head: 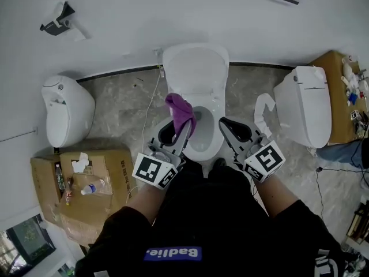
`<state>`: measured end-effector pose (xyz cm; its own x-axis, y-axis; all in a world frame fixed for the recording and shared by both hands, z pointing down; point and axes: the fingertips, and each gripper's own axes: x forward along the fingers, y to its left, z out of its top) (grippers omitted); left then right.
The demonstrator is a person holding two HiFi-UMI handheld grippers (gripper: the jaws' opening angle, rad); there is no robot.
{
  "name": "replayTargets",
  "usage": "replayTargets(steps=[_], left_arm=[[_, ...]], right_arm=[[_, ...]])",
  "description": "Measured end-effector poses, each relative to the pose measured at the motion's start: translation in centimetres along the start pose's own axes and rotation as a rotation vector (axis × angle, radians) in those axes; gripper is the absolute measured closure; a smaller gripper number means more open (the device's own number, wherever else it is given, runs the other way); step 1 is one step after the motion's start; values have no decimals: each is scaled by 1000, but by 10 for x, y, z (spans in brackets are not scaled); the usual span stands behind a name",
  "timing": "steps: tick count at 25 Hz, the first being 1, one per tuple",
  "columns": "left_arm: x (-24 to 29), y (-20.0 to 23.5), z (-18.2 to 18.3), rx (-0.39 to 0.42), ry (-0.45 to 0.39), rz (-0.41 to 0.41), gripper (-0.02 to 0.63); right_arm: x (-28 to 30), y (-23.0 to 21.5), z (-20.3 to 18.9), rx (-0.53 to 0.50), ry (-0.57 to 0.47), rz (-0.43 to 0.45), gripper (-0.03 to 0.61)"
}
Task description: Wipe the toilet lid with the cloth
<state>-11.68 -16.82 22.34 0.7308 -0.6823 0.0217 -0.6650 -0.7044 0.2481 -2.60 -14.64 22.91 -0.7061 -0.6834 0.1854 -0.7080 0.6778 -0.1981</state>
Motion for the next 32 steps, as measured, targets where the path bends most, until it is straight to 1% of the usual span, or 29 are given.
replayTargets(steps=[4, 9, 12, 16, 19, 22, 25, 29, 32], left_arm=[[24, 31, -18, -10, 1, -9, 529], [58, 60, -45, -6, 9, 41, 529], [81, 77, -69, 10, 35, 99, 529], [106, 111, -99, 31, 78, 202, 529], [126, 136, -118, 33, 94, 279, 529], [147, 162, -135, 32, 104, 336, 529], [155, 185, -148, 28, 122, 401, 529], [162, 214, -159, 42, 131, 466, 529], [167, 231, -172, 49, 148, 500, 529]], right_arm=[[23, -29, -4, -6, -10, -50, 543], [43, -78, -26, -6, 28, -45, 543], [54, -116, -44, -16, 55, -35, 543], [75, -168, -69, -37, 93, -23, 543], [90, -209, -89, -19, 118, -11, 542], [105, -246, -101, -8, 122, -12, 542], [124, -266, -111, -24, 136, 14, 541], [150, -284, -121, -84, 146, 67, 541], [157, -302, -135, -127, 169, 60, 541]])
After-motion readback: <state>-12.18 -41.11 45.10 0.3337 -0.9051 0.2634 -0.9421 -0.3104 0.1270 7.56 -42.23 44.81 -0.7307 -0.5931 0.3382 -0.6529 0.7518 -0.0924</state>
